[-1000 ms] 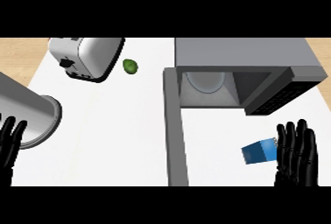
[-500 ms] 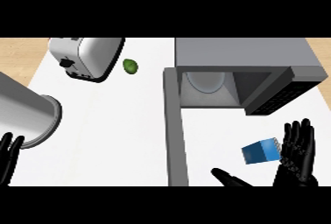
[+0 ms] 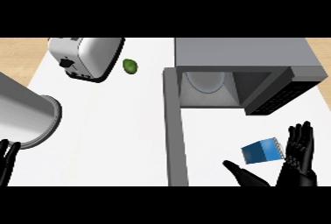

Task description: Pick up the milk, place it into the microwave and close the microwave

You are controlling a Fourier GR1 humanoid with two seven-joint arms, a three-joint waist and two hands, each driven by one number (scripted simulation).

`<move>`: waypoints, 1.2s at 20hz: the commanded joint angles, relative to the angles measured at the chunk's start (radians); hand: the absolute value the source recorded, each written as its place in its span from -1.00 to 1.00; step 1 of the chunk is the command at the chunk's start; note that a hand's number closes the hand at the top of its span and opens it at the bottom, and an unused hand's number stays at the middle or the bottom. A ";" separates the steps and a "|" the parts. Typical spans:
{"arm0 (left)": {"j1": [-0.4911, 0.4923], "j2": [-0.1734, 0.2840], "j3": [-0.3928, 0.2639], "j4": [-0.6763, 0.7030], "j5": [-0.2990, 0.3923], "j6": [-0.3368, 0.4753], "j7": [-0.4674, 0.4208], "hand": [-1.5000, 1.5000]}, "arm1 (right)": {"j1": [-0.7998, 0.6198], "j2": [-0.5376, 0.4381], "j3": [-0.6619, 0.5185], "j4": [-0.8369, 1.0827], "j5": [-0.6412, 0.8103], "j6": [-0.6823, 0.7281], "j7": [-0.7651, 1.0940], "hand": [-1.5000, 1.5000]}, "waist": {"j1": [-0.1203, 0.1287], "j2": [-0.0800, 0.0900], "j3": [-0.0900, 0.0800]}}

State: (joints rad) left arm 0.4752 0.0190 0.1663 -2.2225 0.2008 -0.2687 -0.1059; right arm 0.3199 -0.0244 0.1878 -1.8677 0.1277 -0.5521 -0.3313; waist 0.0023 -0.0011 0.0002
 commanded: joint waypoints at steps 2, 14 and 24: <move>0.086 -0.018 -0.018 0.007 -0.018 -0.048 -0.081 -1.00 | -0.064 0.010 -0.105 0.181 -0.044 -0.012 -0.110 -1.00 | 0.006 0.000 0.000; 0.076 -0.019 -0.040 -0.078 -0.010 0.011 0.001 -1.00 | 0.010 -0.042 -0.191 0.336 -0.160 0.167 -0.265 -1.00 | 0.001 0.000 0.000; 0.087 -0.019 -0.067 0.008 -0.048 0.005 -0.097 -1.00 | -0.086 -0.070 -0.313 0.618 -0.205 0.241 -0.398 -1.00 | 0.002 0.000 0.000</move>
State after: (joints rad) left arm 0.5617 0.0021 0.1212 -2.2436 0.1833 -0.2763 -0.1637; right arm 0.2361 -0.0961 -0.0901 -1.3605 -0.0634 -0.3399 -0.6377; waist 0.0045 -0.0008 0.0001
